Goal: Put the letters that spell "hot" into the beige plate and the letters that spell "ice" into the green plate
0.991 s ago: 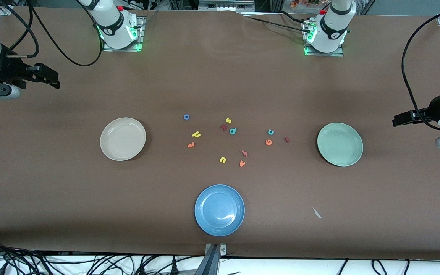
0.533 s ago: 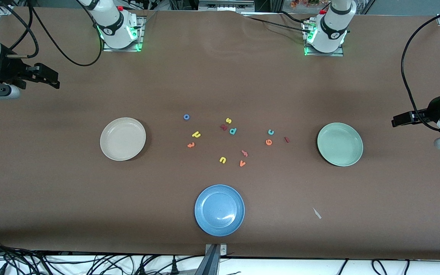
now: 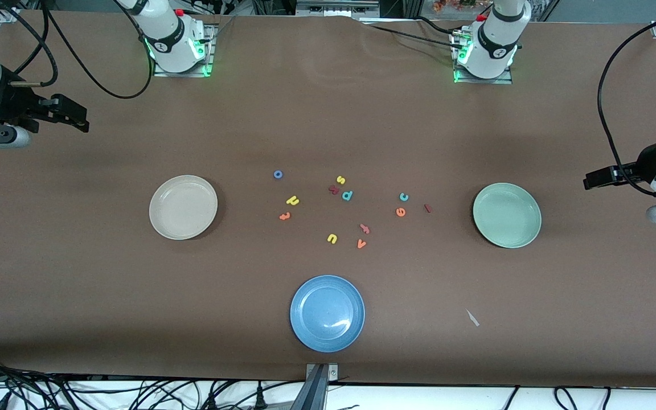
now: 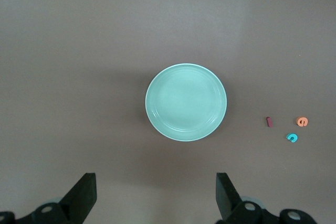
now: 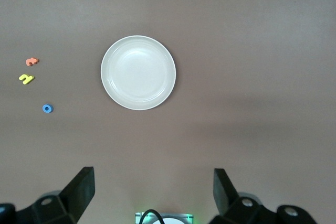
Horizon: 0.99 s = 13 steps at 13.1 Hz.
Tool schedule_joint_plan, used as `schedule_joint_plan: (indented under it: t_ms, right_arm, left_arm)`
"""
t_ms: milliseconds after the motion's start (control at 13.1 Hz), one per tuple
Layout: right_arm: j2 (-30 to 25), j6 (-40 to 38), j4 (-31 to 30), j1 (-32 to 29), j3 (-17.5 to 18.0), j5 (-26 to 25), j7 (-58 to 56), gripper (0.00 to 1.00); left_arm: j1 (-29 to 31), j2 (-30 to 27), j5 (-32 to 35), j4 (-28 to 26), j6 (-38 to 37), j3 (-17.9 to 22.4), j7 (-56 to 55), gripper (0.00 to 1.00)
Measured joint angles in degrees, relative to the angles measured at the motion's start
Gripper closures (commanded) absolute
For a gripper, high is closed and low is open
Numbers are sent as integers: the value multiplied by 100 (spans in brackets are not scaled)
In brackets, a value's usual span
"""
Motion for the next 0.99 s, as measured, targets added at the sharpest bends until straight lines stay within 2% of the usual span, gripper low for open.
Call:
schedule_joint_plan:
  t_ms: [991]
  right_arm:
    - [0, 0, 1, 32, 103, 2, 9, 0]
  left_arm:
    - [-22, 15, 0, 0, 0, -26, 0, 0]
